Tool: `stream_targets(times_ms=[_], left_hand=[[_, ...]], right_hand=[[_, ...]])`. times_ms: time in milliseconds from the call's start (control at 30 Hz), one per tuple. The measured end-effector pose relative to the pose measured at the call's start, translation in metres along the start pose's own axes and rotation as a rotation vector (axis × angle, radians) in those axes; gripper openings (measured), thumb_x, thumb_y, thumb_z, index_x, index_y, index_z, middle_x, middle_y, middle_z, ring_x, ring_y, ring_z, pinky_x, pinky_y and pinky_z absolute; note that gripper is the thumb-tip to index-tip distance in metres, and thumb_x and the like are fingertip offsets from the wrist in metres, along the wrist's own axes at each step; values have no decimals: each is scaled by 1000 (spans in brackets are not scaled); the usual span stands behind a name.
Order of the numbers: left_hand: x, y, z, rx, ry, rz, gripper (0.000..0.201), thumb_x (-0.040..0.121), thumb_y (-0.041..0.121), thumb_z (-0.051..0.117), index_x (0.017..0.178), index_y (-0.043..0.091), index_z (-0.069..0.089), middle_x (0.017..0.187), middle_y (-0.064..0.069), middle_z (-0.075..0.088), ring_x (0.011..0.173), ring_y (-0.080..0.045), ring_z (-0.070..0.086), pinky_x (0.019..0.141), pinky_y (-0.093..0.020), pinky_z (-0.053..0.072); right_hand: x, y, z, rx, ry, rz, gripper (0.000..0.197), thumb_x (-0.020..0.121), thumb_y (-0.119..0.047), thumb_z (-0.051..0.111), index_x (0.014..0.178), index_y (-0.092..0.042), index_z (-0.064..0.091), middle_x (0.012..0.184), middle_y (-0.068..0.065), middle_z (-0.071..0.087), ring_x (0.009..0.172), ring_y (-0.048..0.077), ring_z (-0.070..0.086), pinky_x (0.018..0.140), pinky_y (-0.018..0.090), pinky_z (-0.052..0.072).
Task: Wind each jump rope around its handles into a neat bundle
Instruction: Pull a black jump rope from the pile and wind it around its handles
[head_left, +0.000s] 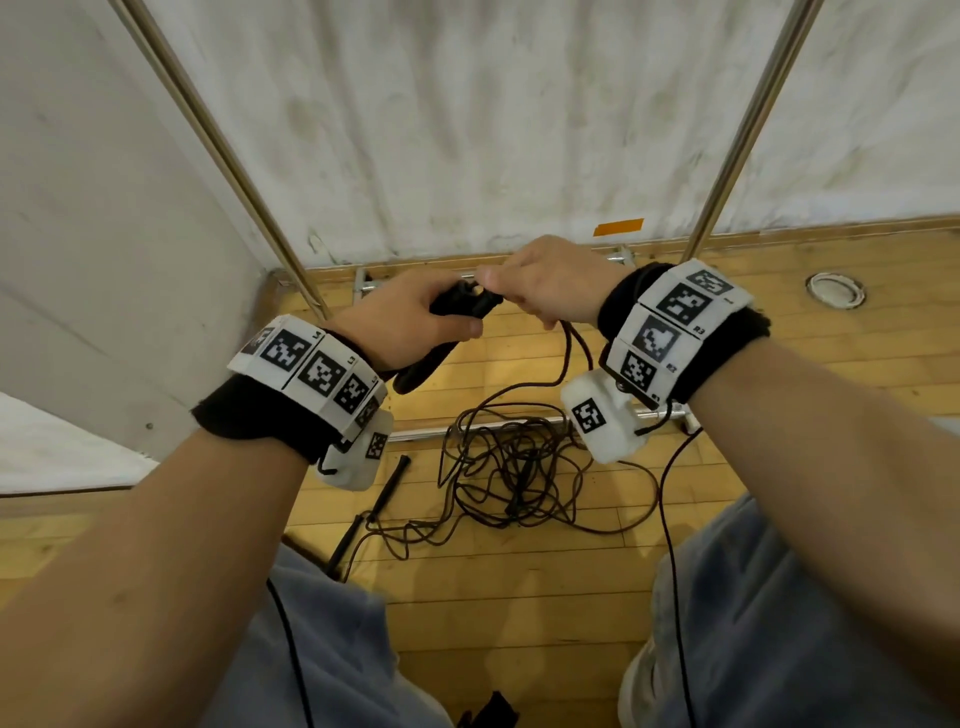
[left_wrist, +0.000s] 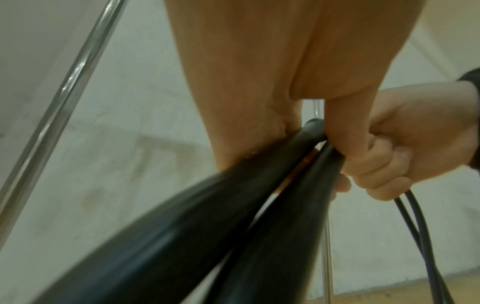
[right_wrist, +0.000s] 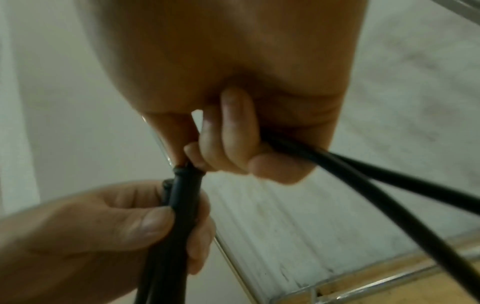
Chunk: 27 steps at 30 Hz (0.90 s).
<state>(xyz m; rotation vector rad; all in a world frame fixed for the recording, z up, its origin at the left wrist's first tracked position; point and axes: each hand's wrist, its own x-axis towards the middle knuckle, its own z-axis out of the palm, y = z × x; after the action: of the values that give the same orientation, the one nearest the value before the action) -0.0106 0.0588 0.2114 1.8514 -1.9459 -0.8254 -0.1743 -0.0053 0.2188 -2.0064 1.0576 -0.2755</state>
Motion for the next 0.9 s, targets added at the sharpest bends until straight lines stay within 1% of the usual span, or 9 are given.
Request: stream_targets(times_ms=[133, 200, 267, 367, 467, 567, 667, 800, 900], left_hand=[[0, -10, -4, -146, -20, -23, 13, 88, 20, 66, 95, 12, 58, 78, -7, 65, 55, -7, 58, 52, -22, 44], [-1, -13, -2, -286, 13, -40, 18, 89, 16, 65, 105, 11, 58, 90, -11, 69, 70, -11, 67, 58, -24, 55], [-1, -16, 2, -357, 38, -43, 22, 91, 17, 62, 112, 17, 57, 93, -5, 69, 81, -16, 70, 66, -28, 58], [-2, -14, 9, -379, 115, -23, 20, 90, 19, 64, 104, 29, 55, 87, 2, 66, 75, -13, 69, 57, -24, 56], [-2, -10, 12, -301, 229, 1, 23, 84, 23, 71, 97, 31, 54, 84, 3, 65, 65, -10, 67, 51, -22, 54], [-2, -6, 9, -294, 246, 6, 14, 87, 21, 67, 97, 23, 58, 78, 2, 67, 59, -6, 64, 48, -20, 50], [-4, -2, 1, -477, 273, 21, 4, 92, 14, 61, 93, 17, 58, 74, 2, 66, 55, -9, 59, 45, -21, 45], [-2, 4, -11, -892, 411, -19, 8, 97, 15, 53, 102, 9, 53, 76, -2, 62, 61, -15, 60, 47, -22, 43], [2, 9, -8, -1078, 465, -114, 12, 98, 20, 53, 105, 11, 51, 79, -3, 60, 64, -16, 64, 49, -22, 48]], right_hand=[[3, 2, -7, 321, 264, -62, 42, 94, -38, 50, 58, -16, 43, 51, -4, 34, 43, 12, 35, 55, 28, 39], [6, 4, -10, 413, 342, -51, 43, 95, -37, 48, 58, -18, 43, 48, -8, 33, 40, 8, 34, 54, 27, 40], [8, 6, -12, 485, 399, -33, 43, 96, -37, 46, 58, -18, 43, 43, -12, 32, 38, 6, 33, 53, 26, 41], [10, 7, -13, 596, 440, -26, 43, 96, -37, 46, 58, -18, 40, 42, -13, 30, 40, 8, 30, 50, 24, 41], [11, 8, -14, 659, 468, -11, 43, 95, -38, 48, 58, -18, 40, 41, -12, 30, 38, 8, 29, 48, 23, 40], [12, 12, -15, 679, 478, -29, 41, 94, -43, 48, 61, -19, 41, 45, -11, 31, 40, 8, 30, 45, 20, 37], [13, 17, -13, 589, 439, -50, 42, 95, -47, 44, 65, -18, 51, 48, -7, 43, 45, 12, 41, 55, 28, 42], [12, 15, 3, 497, 293, -54, 38, 100, -37, 38, 72, -18, 57, 57, -1, 54, 56, 16, 52, 69, 35, 45], [10, 6, 21, 610, 187, -37, 33, 102, -25, 35, 84, -13, 60, 61, 1, 50, 55, 17, 49, 64, 33, 43]])
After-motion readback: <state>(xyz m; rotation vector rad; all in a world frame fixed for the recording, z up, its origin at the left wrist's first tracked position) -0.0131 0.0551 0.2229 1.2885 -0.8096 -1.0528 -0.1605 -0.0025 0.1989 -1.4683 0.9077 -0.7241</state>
